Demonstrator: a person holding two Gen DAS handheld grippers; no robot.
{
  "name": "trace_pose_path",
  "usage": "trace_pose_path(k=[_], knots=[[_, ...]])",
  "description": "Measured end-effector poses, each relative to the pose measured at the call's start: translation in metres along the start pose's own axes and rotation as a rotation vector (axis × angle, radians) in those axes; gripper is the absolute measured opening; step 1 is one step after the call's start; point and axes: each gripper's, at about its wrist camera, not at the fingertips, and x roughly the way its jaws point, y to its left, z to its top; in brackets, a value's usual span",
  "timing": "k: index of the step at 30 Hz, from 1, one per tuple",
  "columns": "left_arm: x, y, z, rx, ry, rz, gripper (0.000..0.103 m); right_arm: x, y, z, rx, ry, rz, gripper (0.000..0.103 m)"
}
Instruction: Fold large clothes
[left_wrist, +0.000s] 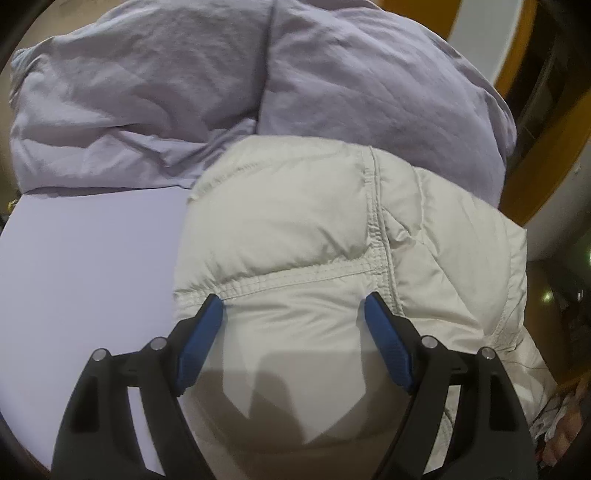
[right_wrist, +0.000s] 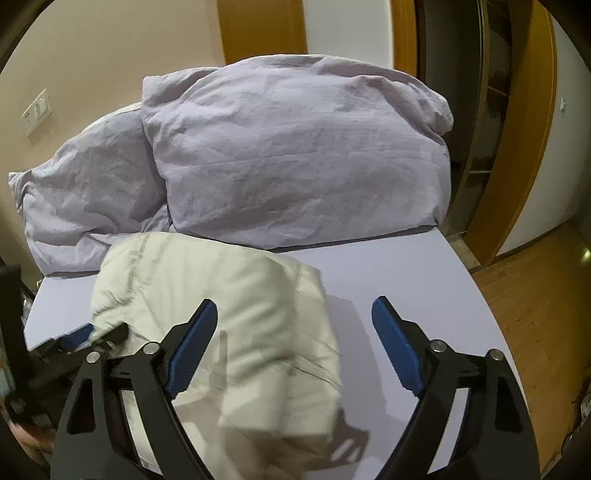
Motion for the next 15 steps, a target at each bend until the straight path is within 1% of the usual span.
trace_pose_path(k=[5, 8, 10, 15], knots=[[0.012, -0.015, -0.004, 0.026, -0.003, -0.006, 0.079, 0.014, 0.012, 0.003, -0.014, 0.020, 0.010, 0.077], [0.017, -0.017, -0.004, 0.030, 0.000, -0.012, 0.079, 0.024, 0.016, 0.003, -0.004, 0.038, 0.023, 0.069], [0.020, -0.018, -0.005, 0.035, 0.003, -0.017, 0.079, 0.029, 0.017, 0.002, 0.005, 0.047, 0.028, 0.062], [0.024, -0.018, -0.003, 0.038, 0.012, -0.027, 0.079, 0.042, 0.019, -0.001, 0.001, 0.044, 0.013, 0.057]])
